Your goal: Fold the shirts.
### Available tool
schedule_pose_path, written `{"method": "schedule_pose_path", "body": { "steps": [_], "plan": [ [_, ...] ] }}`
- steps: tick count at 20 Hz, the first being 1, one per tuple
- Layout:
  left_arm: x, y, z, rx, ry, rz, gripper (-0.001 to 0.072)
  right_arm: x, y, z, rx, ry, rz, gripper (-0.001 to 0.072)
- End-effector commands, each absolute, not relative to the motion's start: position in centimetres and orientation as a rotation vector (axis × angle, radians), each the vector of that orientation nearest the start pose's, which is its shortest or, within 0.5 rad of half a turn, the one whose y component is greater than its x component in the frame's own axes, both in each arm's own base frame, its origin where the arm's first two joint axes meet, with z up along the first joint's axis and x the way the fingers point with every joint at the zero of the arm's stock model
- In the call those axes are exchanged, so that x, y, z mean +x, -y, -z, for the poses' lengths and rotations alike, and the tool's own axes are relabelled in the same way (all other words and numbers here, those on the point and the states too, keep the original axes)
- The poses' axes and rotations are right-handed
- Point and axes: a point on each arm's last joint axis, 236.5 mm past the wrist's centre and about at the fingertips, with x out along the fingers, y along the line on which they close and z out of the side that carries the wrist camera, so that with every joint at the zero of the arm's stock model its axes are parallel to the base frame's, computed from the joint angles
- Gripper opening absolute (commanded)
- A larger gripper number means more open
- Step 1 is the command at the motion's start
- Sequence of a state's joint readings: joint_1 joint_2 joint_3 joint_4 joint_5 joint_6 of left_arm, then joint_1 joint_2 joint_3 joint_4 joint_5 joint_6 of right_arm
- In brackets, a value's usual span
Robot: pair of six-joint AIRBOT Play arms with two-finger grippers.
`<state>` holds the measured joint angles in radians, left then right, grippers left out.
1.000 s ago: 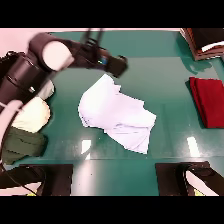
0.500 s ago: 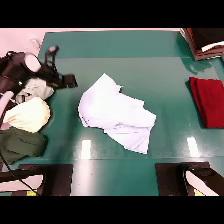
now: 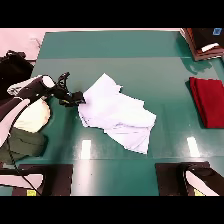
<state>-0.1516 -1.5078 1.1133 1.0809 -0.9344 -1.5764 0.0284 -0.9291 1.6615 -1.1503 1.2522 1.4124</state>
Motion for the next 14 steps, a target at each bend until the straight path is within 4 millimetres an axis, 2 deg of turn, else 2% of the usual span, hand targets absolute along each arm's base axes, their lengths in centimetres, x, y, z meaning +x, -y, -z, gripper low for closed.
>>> {"method": "schedule_pose_path", "body": {
  "steps": [1,2,3,4,5,9,10,12,13,14],
  "plan": [
    [40.2,16.1,6.9,-0.444,-1.335,0.276,0.0402,33.6,-10.2,-33.5,0.074,-0.538,-0.426,0.0016],
    [40.3,16.1,6.8,-0.447,-1.33,0.278,0.017,33.5,-10.2,-32.3,0.075,-0.579,-0.428,0.0016],
    [40.5,16.1,6.6,-0.447,-1.322,0.279,0.0025,33.2,-10.0,-30.6,0.078,-0.634,-0.427,0.0016],
    [40.9,16.0,6.1,-0.438,-1.307,0.281,0.0021,32.8,-9.4,-28.3,0.085,-0.716,-0.417,0.0016],
    [41.6,15.9,4.7,-0.431,-1.28,0.289,0.002,32.1,-8.5,-25.4,0.101,-0.817,-0.398,0.0016],
    [45.0,15.2,-3.5,-0.321,-1.067,0.333,0.002,28.6,-3.1,-13.0,0.277,-1.199,-0.256,0.0016],
    [45.4,15.0,-5.4,-0.307,-1.022,0.338,0.002,27.3,-2.4,-9.8,0.341,-1.283,-0.229,0.0034],
    [45.7,14.8,-7.1,-0.291,-0.982,0.34,0.002,23.6,-2.7,-3.0,0.454,-1.461,-0.201,0.0502],
    [45.7,14.8,-7.3,-0.292,-0.979,0.341,0.002,21.5,-3.8,0.1,0.495,-1.542,-0.211,0.0529],
    [45.5,14.9,-7.1,-0.291,-0.988,0.342,0.002,20.0,-5.6,2.3,0.541,-1.592,-0.242,0.0528]
  ]
}}
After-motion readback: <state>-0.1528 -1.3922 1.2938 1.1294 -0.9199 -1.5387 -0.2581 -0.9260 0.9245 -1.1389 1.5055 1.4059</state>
